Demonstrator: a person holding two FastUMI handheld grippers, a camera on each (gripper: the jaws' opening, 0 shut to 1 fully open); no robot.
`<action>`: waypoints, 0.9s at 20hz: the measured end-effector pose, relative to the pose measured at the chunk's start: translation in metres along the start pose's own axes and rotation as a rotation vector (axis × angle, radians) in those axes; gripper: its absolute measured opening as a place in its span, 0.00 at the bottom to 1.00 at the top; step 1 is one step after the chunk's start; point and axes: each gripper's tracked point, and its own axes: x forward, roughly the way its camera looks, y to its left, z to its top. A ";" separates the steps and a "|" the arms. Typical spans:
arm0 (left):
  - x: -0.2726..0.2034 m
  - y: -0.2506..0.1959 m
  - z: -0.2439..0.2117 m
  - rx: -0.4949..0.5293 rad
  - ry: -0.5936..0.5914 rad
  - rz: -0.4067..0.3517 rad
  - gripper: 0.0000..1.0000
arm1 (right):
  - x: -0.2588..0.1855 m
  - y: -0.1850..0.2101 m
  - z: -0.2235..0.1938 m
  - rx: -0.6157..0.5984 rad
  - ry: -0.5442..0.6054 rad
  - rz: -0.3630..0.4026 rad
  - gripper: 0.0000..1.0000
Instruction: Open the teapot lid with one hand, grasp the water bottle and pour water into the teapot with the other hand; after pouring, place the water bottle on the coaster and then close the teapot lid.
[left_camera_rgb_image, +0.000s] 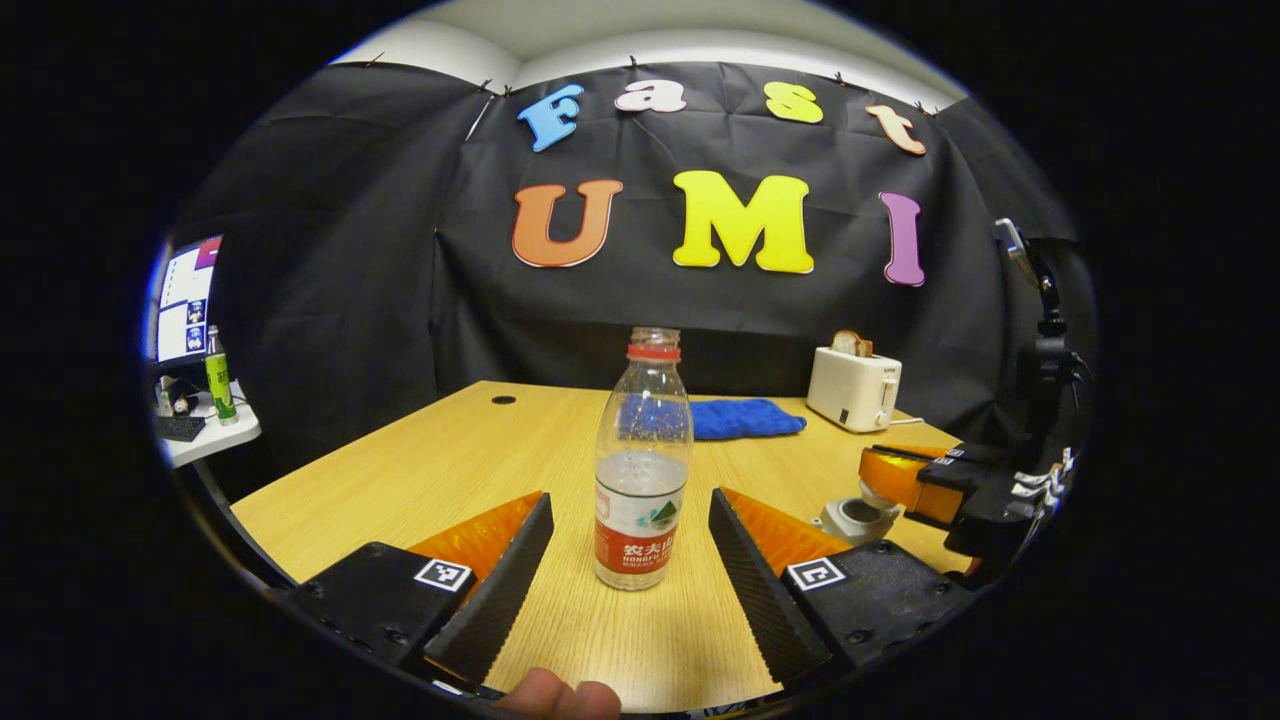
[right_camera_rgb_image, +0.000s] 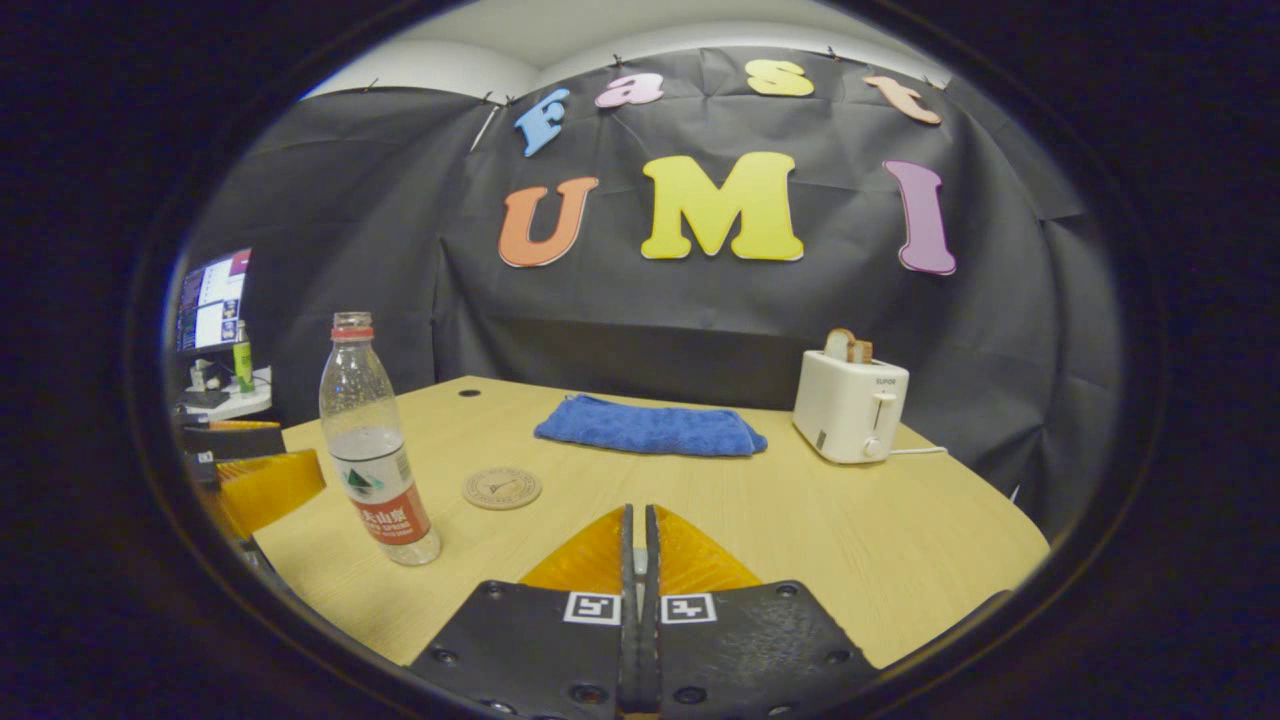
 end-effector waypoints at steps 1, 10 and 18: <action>0.000 -0.003 -0.006 -0.004 0.021 -0.015 0.99 | -0.003 0.000 -0.001 -0.001 0.006 0.009 0.00; 0.044 -0.002 -0.041 -0.035 0.105 -0.047 0.99 | -0.020 -0.009 0.003 0.001 0.016 0.021 0.00; 0.064 -0.005 -0.043 0.035 0.116 -0.041 0.94 | -0.026 -0.009 0.004 -0.008 0.032 0.035 0.00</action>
